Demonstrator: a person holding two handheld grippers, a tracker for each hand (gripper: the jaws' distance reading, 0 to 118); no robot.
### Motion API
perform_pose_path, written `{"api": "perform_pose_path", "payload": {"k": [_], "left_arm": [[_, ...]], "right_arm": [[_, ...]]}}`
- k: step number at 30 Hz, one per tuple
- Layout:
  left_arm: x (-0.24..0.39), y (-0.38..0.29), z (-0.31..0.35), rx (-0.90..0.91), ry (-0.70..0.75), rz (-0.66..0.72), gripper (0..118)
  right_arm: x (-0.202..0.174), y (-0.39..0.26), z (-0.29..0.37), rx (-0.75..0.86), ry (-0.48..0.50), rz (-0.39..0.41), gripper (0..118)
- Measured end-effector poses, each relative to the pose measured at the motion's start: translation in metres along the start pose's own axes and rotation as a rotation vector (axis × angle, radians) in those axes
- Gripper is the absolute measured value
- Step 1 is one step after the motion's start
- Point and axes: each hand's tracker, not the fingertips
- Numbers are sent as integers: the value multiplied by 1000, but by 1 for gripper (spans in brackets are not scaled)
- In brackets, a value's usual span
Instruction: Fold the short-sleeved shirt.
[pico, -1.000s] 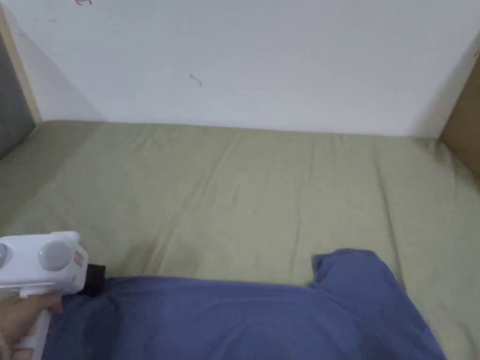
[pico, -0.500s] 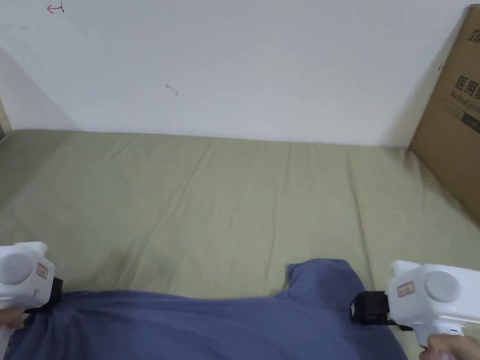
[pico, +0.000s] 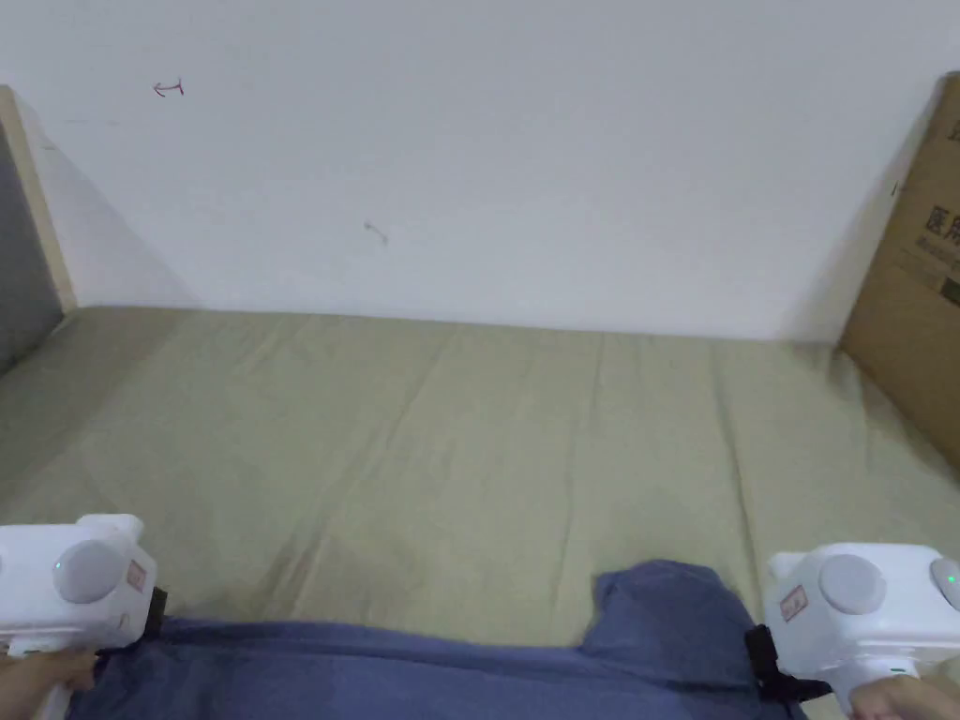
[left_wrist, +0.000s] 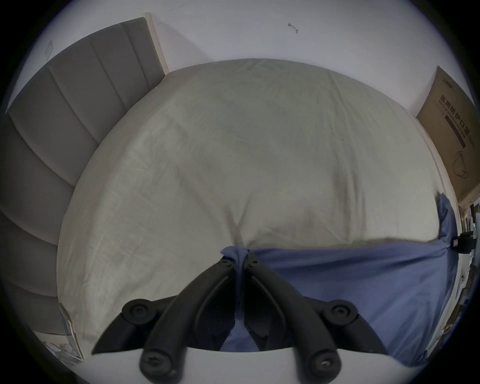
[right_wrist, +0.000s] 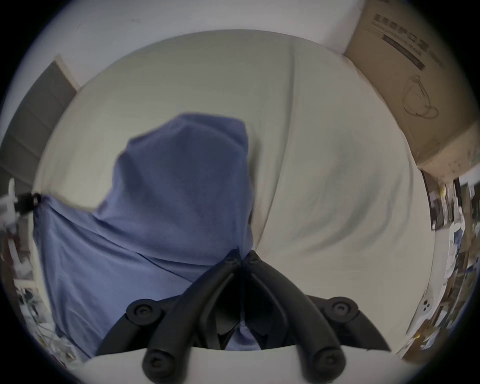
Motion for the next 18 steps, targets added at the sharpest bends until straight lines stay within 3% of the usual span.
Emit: {"api": "perform_pose_path", "payload": {"k": [4, 7, 10, 18], "left_arm": [[-6, 19, 54, 78, -41, 4, 3], [-9, 39, 100, 174, -36, 2, 3], [-17, 60, 150, 264, -72, 32, 3], [-15, 150, 284, 482, 39, -17, 3]], "right_arm": [[5, 19, 64, 106, 99, 13, 0], [3, 35, 118, 204, 80, 39, 0], [0, 52, 173, 288, 79, 15, 0], [-16, 114, 319, 495, 85, -20, 0]]}}
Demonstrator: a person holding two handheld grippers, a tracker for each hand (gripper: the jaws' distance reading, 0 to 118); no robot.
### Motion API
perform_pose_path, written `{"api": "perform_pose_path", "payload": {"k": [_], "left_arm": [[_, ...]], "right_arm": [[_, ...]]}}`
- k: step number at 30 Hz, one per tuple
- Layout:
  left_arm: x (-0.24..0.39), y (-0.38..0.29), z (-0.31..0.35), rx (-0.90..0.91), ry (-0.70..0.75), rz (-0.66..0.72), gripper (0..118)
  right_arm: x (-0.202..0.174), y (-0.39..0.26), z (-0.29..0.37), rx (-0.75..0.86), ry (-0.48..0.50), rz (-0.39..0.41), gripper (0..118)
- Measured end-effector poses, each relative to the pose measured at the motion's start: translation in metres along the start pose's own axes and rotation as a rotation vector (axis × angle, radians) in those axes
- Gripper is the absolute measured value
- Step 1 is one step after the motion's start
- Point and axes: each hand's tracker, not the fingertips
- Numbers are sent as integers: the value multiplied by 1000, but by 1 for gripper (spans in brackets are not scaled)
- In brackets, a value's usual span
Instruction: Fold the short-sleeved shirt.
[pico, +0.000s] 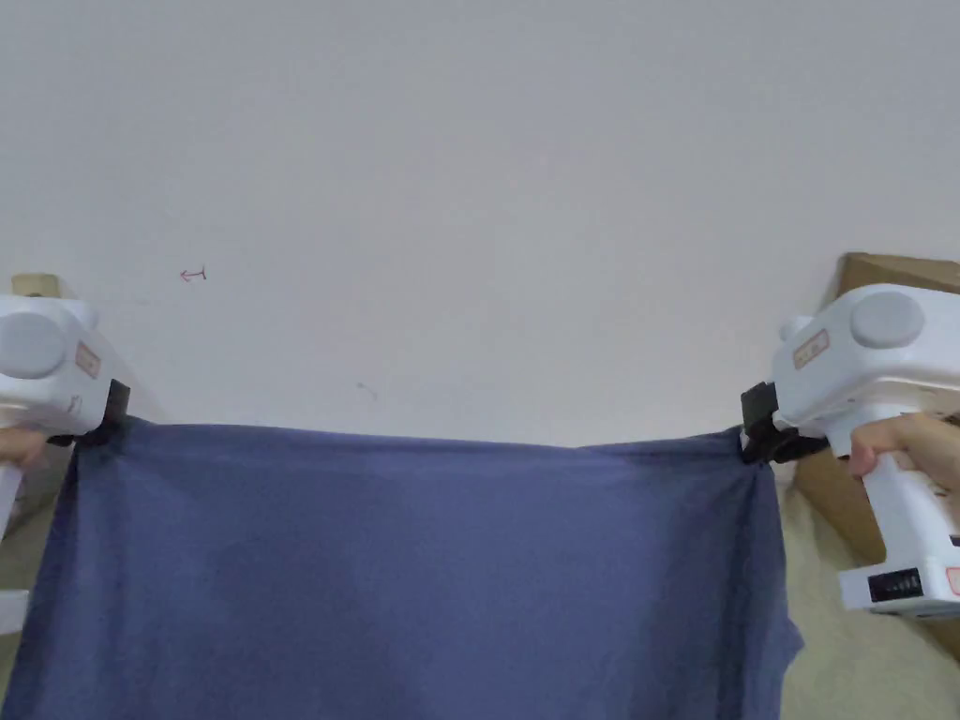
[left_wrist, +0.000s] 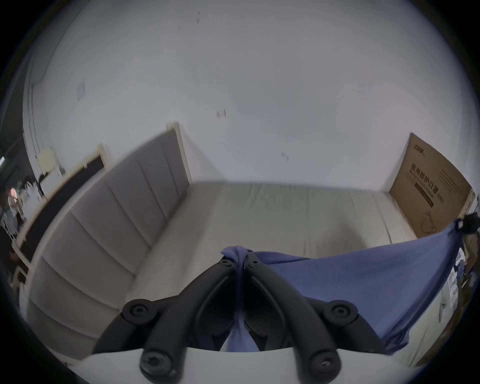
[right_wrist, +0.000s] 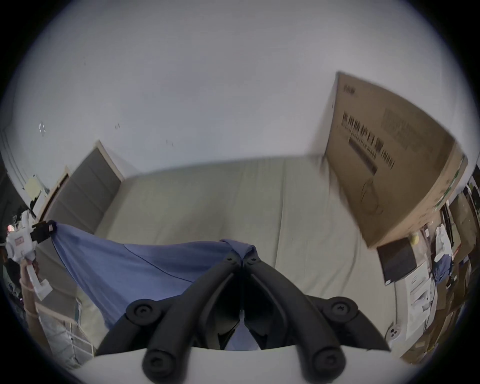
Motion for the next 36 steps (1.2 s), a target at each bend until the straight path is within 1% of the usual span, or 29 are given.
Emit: {"api": "perform_pose_path", "payload": {"k": [1, 2, 3, 5, 7, 9, 11, 15, 16, 19, 21, 22, 23, 27, 32, 33, 36], "left_arm": [[3, 19, 8, 20, 33, -35, 3], [2, 37, 20, 57, 49, -19, 3], [0, 51, 27, 100, 42, 29, 3], [-3, 82, 46, 138, 41, 49, 3], [-2, 107, 63, 159, 68, -3, 3], [0, 124, 83, 225, 96, -28, 3], [-3, 134, 103, 323, 94, 11, 3], [-7, 147, 109, 316, 90, -5, 2], [-7, 147, 107, 331, 86, 13, 2], [-4, 134, 87, 319, 93, 16, 2], [2, 117, 62, 267, 90, 19, 2], [6, 106, 47, 226, 85, 2, 2], [11, 95, 31, 207, 82, 6, 2], [37, 31, -44, 72, 84, -11, 2], [65, -77, -141, -150, 84, -44, 2], [68, -97, -154, -181, 79, -47, 2], [73, -155, -182, -266, 82, -52, 2]], "right_arm": [[-5, 16, 12, 22, 5, 1, 0], [-10, 32, 22, 47, 1, 5, 0], [-15, 44, 32, 70, -11, -7, 0], [-24, 69, 55, 106, -27, 8, 0], [-29, 90, 79, 167, -37, 17, 0], [-33, 108, 105, 219, -9, 5, 0], [-32, 123, 128, 258, -11, -10, 0], [-30, 141, 157, 307, -5, -44, 0], [-31, 141, 161, 314, 3, -43, 0], [-34, 136, 158, 313, -10, 5, 0], [-32, 125, 141, 294, -18, 29, 0], [-31, 120, 125, 269, -23, 27, 0], [-28, 113, 108, 226, -36, 7, 0], [-15, 69, 17, 88, -71, 8, 0], [9, -12, -113, -139, -94, -43, 0], [13, -29, -133, -178, -102, -64, 0], [23, -84, -187, -276, -114, -91, 0]]}}
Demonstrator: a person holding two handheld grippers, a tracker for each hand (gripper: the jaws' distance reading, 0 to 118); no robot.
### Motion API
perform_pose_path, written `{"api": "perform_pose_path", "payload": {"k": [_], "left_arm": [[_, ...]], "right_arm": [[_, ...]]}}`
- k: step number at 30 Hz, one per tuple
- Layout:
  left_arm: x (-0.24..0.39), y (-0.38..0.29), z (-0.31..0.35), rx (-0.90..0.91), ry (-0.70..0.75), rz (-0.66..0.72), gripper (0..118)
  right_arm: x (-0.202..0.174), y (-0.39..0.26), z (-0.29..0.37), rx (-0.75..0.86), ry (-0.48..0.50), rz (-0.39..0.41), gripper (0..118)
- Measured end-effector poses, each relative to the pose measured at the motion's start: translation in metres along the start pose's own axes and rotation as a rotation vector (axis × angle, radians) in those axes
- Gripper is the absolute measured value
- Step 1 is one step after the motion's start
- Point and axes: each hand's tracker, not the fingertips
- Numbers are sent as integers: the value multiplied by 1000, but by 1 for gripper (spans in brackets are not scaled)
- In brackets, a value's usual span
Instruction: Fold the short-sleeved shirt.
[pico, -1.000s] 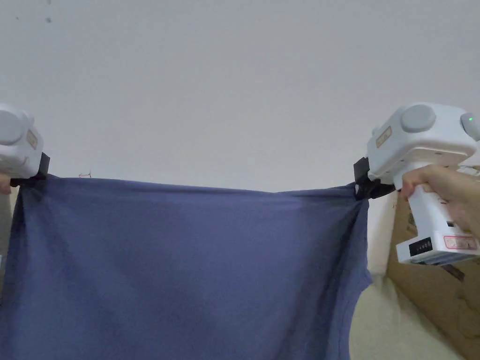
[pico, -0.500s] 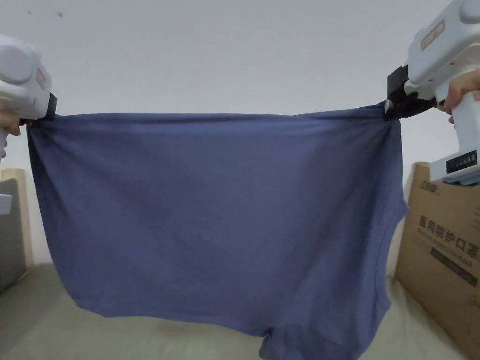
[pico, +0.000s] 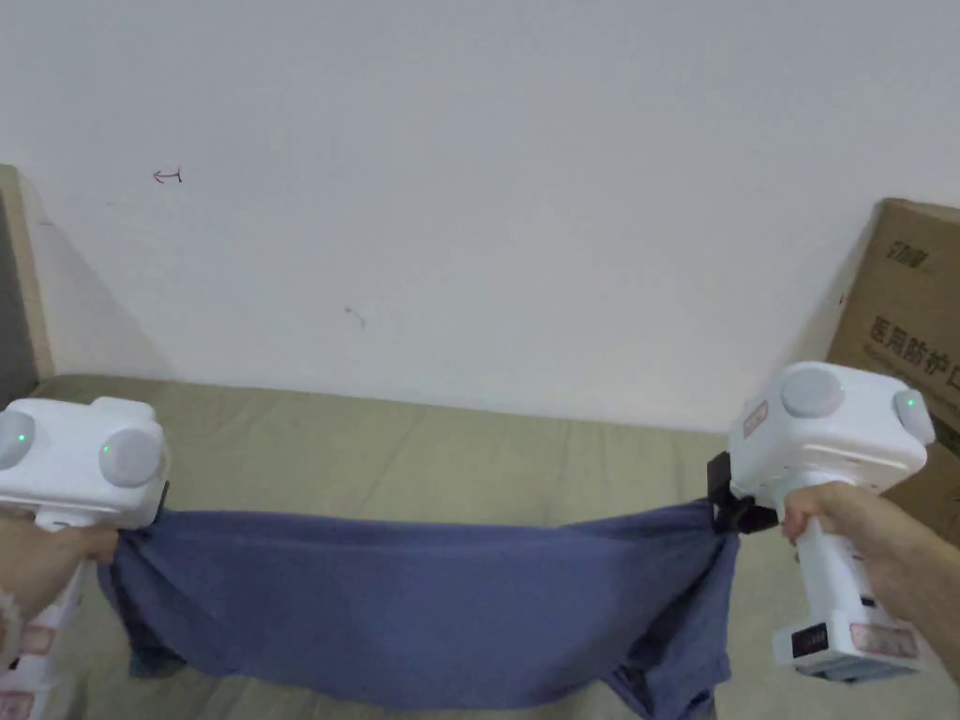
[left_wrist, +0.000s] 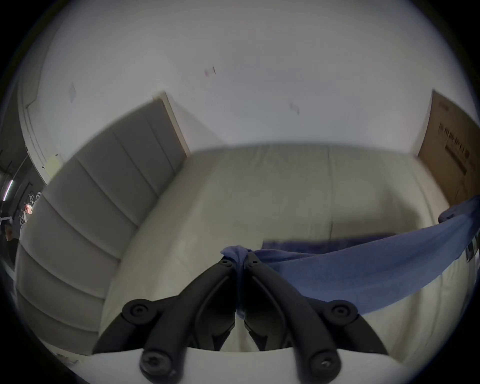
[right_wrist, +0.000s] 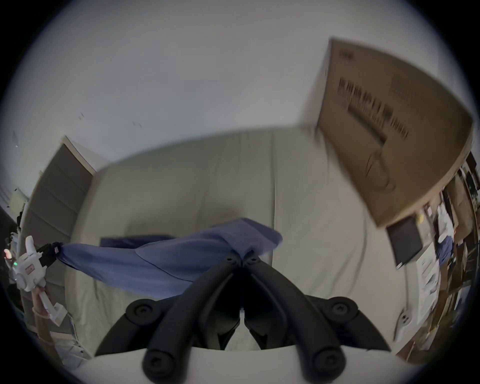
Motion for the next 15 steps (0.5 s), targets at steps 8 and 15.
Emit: {"api": "perform_pose_path", "payload": {"k": [8, 15], "left_arm": [[-4, -63, -26, -97, -12, -13, 2], [-35, -111, 49, 7, -80, 35, 2]], "right_arm": [[21, -53, -63, -100, 17, -34, 0], [40, -112, 15, 31, 100, -25, 0]]}}
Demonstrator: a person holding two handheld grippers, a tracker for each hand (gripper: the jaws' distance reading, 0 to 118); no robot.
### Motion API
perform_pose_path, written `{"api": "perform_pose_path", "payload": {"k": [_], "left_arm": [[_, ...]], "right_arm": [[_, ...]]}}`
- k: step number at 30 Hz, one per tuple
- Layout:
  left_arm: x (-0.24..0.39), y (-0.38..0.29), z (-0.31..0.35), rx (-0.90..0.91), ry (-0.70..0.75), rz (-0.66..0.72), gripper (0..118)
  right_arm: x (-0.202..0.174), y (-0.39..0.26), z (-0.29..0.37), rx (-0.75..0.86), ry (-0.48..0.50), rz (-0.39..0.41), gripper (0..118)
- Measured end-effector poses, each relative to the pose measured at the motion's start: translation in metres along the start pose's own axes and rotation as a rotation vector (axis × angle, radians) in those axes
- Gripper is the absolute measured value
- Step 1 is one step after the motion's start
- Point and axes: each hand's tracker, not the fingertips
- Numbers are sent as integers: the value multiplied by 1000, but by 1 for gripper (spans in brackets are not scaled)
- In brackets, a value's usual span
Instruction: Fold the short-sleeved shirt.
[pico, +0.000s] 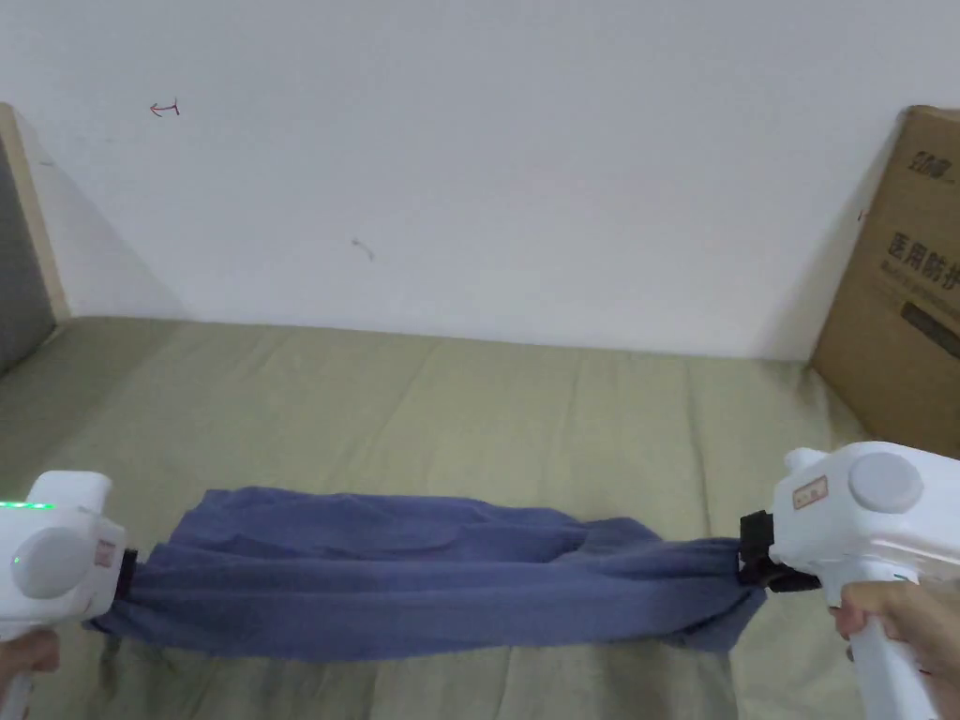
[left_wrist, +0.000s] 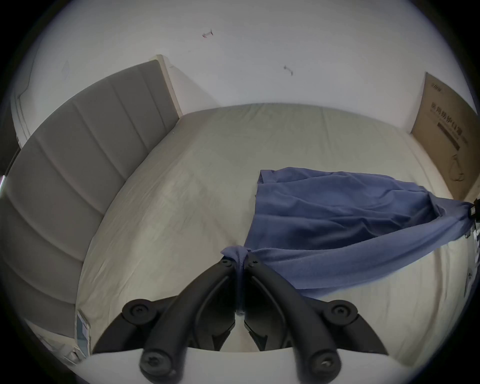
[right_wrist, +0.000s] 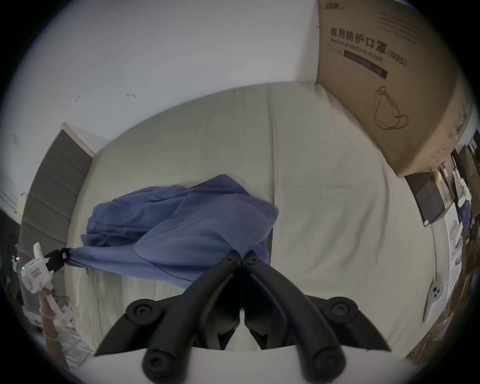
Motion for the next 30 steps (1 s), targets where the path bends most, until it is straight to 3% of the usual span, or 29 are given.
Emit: {"api": "perform_pose_path", "payload": {"k": [4, 9, 11, 14, 20, 26, 28, 30], "left_arm": [[-19, -67, 54, 19, -32, 14, 2], [-39, -156, 104, -32, 2, -64, 2], [-43, -186, 120, -36, 25, -91, 2], [-60, -229, 130, -76, 4, -24, 2], [-83, -298, 184, -77, -4, 37, 2], [-95, -310, 183, -76, -41, 151, 3], [-102, -308, 179, -55, -37, 191, 6], [-106, -306, 180, -56, -24, 202, 38]], "right_arm": [[0, -83, 56, 106, 28, 58, 0], [8, -194, 89, 31, -37, 17, 0], [12, -237, 96, 14, -17, 21, 0], [14, -290, 106, -52, -35, 30, 0], [35, -352, 135, -95, 0, -158, 0], [40, -375, 134, -110, -18, -132, 0], [38, -376, 132, -92, -10, -132, 0], [37, -375, 132, -72, -20, -125, 6]]}}
